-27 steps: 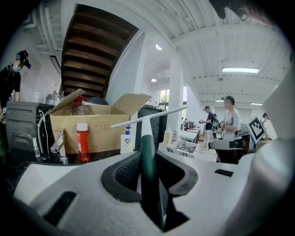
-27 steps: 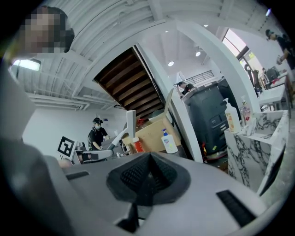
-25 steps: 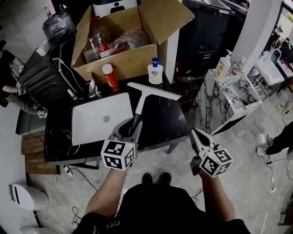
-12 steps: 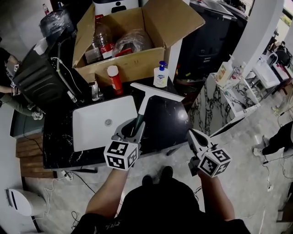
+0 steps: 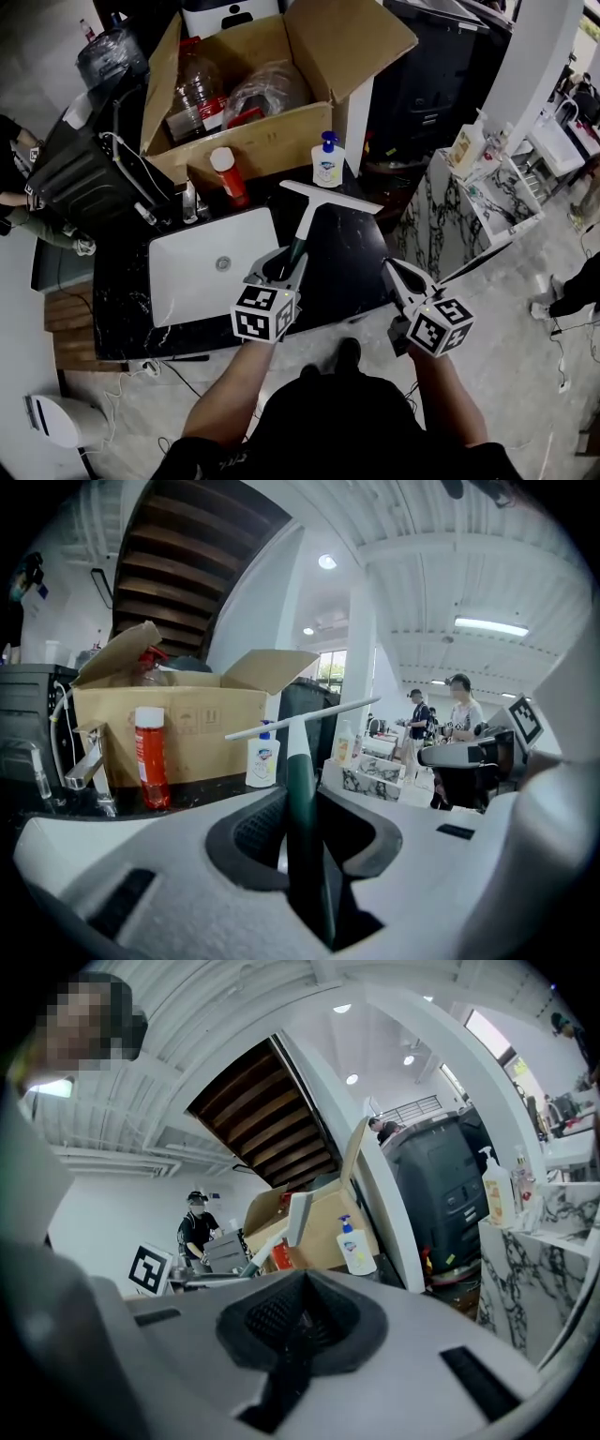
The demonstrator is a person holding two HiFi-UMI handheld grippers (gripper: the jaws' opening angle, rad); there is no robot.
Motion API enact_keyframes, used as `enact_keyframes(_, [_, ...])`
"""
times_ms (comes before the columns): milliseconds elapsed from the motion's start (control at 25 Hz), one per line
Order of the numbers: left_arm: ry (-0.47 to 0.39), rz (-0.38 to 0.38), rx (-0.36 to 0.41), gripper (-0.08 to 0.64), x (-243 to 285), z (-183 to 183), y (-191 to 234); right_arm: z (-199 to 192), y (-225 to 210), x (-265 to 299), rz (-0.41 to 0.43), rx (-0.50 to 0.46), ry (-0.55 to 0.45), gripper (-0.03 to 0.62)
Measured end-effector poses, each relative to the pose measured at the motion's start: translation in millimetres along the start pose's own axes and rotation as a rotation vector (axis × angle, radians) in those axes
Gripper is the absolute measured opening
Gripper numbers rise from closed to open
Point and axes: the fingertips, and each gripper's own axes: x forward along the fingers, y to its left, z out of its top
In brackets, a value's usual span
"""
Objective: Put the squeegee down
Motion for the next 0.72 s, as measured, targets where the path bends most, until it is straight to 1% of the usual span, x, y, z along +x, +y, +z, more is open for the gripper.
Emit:
enact_keyframes(200, [0.069,0.004,0.011,0.104,36,-16,0,-9,-20,9,0.013,0.021,0.044,0.006])
enact_keyframes(400, [0.151,-0.004,0.05,0.104,68,-40,-1,-15,-33,19,0.022,0.027,0.081,0.006])
enact_keyframes(720, [0.273,0.0,0.064,0.104,101,-77,3,-29,-46,29,0.032,0.046,0.129,0.006])
